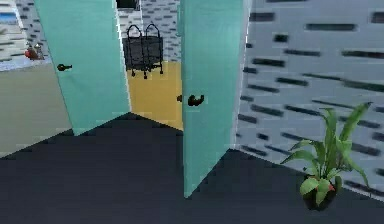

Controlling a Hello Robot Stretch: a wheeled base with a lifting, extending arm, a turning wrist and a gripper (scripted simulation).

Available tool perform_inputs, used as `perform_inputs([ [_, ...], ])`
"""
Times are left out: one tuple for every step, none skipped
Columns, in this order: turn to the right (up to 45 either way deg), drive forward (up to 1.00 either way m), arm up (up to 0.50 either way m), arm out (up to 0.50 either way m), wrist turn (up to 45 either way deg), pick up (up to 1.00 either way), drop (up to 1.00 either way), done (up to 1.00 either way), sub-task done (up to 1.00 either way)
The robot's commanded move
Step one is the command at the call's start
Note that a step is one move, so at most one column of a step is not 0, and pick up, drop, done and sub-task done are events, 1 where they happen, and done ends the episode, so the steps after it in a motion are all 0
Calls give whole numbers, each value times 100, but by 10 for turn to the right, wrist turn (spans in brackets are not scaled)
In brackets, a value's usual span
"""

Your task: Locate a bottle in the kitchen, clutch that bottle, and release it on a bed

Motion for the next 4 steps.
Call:
perform_inputs([
  [-450, 0, 0, 0, 0, 0, 0, 0, 0],
  [-150, 0, 0, 0, 0, 0, 0, 0, 0],
  [0, 100, 0, 0, 0, 0, 0, 0, 0],
  [0, 100, 0, 0, 0, 0, 0, 0, 0],
])
